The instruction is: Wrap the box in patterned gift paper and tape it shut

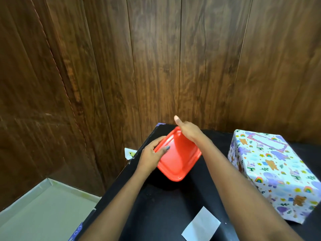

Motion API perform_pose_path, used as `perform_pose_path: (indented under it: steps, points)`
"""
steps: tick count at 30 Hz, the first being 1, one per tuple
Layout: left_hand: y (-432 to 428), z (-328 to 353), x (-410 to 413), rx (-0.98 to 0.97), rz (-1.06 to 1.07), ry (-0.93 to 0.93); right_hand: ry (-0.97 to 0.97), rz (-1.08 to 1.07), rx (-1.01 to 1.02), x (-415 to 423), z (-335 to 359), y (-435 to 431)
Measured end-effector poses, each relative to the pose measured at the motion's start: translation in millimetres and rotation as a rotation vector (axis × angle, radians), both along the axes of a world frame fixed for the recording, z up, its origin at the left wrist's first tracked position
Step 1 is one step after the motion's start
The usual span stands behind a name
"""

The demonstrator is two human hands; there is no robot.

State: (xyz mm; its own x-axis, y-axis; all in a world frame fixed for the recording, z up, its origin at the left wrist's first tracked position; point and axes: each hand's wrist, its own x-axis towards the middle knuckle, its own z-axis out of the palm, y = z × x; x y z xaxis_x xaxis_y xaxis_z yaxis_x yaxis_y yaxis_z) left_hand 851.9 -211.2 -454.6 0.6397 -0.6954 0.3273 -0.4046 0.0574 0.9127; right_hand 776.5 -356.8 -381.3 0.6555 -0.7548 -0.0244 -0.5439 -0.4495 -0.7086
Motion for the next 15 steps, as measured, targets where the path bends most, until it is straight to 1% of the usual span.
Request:
perform_pose_path:
  steps: [2, 5, 6, 8, 10, 11, 13, 15]
  points:
    - [-11.1, -3.9, 13.3, 0.007, 0.155, 0.104, 0.117, 0.121, -0.141, -9.6, -10.5, 8.7]
    - [-36.8, -10.0, 39.0, 0.138, 0.313, 0.338, 0.405, 0.363, -0.184, -16.9, -43.0, 25.7]
    - [-44.8, -16.3, 48.5, 0.172, 0.335, 0.401, 0.433, 0.388, -0.194, -15.4, -57.0, 28.5]
    - [-61.8, -19.7, 64.0, 0.191, 0.321, 0.460, 0.346, 0.342, -0.268, -3.0, -75.0, 20.0]
    - [-70.4, -16.0, 65.8, 0.134, 0.289, 0.471, 0.262, 0.241, -0.311, 12.5, -82.1, 8.2]
    - [-74.1, -12.1, 67.3, 0.114, 0.282, 0.443, 0.245, 0.210, -0.317, 23.2, -82.6, 0.8]
    - [-76.8, -10.7, 70.7, 0.125, 0.250, 0.366, 0.230, 0.179, -0.307, 39.1, -81.4, -9.2]
    - [-86.5, -16.3, 79.6, 0.189, 0.217, 0.231, 0.224, 0.172, -0.299, 56.6, -81.1, -23.5]
